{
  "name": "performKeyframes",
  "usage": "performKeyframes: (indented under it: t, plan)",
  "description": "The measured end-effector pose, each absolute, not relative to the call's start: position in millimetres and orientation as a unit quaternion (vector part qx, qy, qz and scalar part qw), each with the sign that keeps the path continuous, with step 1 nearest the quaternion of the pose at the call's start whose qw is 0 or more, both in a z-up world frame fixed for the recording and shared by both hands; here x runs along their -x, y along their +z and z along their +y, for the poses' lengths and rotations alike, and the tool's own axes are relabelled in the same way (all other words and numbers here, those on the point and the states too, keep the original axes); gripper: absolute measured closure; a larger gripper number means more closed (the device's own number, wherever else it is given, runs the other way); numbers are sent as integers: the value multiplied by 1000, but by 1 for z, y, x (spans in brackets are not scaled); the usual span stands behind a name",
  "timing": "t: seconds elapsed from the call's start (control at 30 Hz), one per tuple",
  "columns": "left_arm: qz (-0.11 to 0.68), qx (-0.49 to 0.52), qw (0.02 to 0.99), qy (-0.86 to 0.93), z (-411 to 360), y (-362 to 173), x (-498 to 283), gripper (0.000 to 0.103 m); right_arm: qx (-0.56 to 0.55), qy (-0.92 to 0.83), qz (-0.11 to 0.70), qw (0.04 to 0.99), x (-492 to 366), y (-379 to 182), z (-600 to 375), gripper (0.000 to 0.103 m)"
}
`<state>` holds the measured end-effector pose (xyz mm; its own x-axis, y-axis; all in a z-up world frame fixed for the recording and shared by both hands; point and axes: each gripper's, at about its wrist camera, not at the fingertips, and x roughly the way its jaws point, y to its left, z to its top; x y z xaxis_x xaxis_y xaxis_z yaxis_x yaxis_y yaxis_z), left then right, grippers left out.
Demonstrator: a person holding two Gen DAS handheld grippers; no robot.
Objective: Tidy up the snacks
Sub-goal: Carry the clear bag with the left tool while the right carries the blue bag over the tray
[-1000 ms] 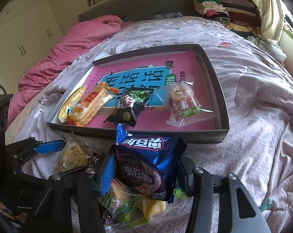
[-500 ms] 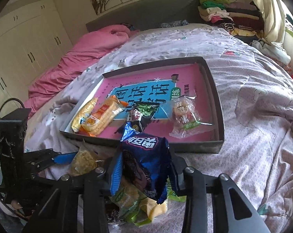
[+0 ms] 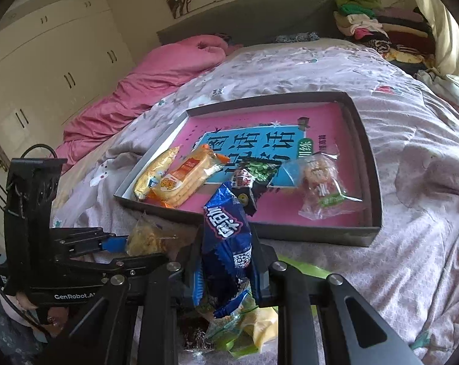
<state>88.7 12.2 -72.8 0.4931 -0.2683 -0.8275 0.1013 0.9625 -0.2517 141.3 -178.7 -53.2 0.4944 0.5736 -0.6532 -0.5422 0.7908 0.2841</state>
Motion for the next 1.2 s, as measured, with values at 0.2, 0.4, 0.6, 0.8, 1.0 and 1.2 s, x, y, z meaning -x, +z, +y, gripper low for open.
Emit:
performKeyframes:
  t: [0.2,0.4,0.6,0.8,1.0,1.2]
  plan:
    - [491,89,861,-104,14,-72,-87,60,5,327,394,859,-144,-62,-165,79]
    - [477,93,868,-101,20,-61,-83,60,10,328,397,857,-145,-62,-165,80]
    - [458,101,878,-94,28,-46,-80,60,-14,335,379,863,-142,-50,-176,80]
    - [440,99,889,-85,32,-30,-79,60,-38,336,354,872,-142,-35,-187,80]
    - [419,85,901,-77,31,-15,-76,60,-52,325,332,884,-143,-24,-199,80]
    - [398,77,912,-69,33,0,-75,60,-69,309,315,895,-145,-16,-212,80]
